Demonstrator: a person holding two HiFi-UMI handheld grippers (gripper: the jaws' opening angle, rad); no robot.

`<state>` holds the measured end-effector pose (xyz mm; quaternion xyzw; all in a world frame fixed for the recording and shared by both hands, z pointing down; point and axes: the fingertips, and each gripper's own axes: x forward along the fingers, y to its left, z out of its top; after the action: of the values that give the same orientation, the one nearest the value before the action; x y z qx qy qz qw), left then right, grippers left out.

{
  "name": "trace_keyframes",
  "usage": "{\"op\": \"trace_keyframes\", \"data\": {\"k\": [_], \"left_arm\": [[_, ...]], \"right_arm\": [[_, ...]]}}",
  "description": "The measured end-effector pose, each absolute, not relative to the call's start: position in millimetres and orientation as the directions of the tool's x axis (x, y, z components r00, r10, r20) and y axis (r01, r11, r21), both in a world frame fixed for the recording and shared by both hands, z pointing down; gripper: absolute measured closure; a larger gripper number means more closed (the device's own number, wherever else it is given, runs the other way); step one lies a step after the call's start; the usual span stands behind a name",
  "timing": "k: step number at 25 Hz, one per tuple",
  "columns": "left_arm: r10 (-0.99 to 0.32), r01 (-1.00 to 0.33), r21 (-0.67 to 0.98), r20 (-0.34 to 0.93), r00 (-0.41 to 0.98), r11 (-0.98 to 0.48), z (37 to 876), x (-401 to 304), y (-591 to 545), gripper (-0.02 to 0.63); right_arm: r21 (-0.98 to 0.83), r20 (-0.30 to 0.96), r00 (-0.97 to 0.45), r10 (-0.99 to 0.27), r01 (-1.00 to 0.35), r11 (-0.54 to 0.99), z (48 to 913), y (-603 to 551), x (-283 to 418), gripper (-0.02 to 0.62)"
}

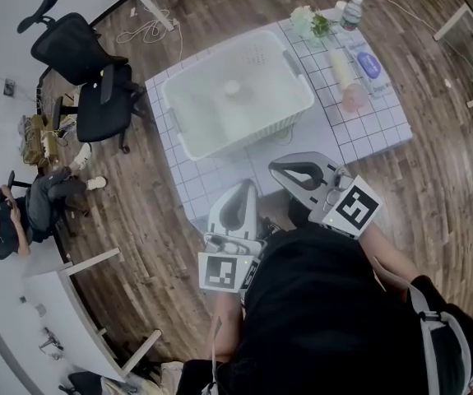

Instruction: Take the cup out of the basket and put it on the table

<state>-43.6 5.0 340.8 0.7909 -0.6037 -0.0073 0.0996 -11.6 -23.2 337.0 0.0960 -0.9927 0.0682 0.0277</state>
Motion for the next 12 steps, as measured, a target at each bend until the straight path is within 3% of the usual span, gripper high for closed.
{"op": "trace_keyframes", "data": {"k": [12], "left_arm": [[-0.963, -0.960, 0.172, 0.116, 0.242, -0.221, 344.2, -24.4, -37.5, 0.597]], "right_arm": [[-0.123, 0.090, -0.983, -0.159, -0.169, 0.978, 347.7, -61.2, 4.2, 0.580]]}}
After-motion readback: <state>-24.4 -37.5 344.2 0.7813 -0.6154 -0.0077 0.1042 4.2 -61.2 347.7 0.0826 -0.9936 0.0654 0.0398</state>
